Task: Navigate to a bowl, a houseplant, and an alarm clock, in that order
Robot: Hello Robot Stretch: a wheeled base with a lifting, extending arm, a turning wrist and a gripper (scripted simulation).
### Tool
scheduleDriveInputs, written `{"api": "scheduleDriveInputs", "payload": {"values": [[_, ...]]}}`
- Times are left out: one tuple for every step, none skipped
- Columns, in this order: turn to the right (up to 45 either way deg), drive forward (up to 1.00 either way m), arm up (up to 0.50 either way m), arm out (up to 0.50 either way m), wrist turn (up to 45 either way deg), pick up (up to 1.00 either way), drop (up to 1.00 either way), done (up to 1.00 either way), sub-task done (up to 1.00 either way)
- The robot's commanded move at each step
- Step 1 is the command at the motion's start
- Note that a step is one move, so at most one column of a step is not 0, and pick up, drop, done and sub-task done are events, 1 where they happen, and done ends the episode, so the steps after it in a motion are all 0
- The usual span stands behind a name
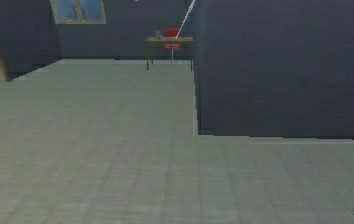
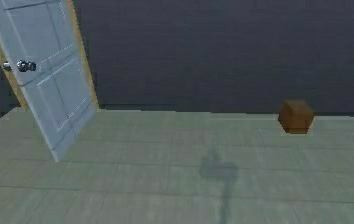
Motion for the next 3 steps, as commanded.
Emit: {"api": "scheduleDriveInputs", "payload": {"values": [[0.0,1.00,0.00,0.00,0.0,0.00,0.00,0.00,0.00],[0.0,1.00,0.00,0.00,0.0,0.00,0.00,0.00,0.00],[-3.0,0.00,0.00,0.00,0.0,0.00,0.00,0.00,0.00]]}}
